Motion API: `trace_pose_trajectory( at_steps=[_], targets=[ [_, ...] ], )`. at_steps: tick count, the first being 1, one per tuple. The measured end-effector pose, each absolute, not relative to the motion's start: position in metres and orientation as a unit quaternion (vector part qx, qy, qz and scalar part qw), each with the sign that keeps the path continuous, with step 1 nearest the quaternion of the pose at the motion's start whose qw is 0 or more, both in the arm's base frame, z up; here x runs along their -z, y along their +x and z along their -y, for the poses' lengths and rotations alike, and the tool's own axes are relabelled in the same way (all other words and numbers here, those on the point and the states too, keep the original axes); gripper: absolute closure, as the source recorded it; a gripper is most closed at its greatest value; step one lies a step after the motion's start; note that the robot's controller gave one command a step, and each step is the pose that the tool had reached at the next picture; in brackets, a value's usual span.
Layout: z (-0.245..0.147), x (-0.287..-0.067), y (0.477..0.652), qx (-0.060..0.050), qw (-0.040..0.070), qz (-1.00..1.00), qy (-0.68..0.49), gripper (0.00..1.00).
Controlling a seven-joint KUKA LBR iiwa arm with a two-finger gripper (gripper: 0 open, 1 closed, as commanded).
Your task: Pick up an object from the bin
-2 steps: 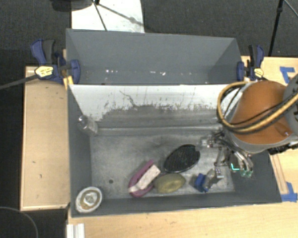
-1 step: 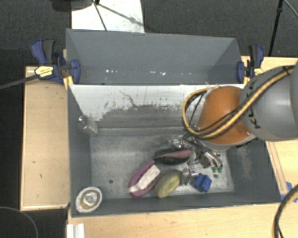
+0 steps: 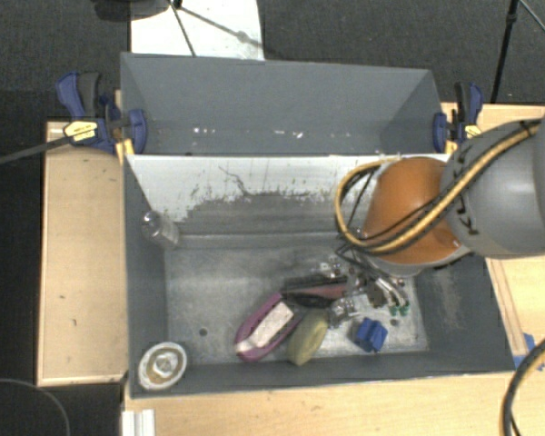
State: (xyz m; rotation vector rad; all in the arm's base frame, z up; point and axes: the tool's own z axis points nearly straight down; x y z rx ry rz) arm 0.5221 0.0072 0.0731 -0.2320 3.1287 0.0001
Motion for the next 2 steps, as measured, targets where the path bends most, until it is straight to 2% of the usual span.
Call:
trace_pose_trajectory(
  at_steps=[1,2],
  targets=[
    [0.007,-0.199,0.529,0.001,0.005,-0.997,-0.076,1.0],
    [-0.013,-0.244,0.536,0.0,0.004,-0.98,-0.198,1.0]
  ],
)
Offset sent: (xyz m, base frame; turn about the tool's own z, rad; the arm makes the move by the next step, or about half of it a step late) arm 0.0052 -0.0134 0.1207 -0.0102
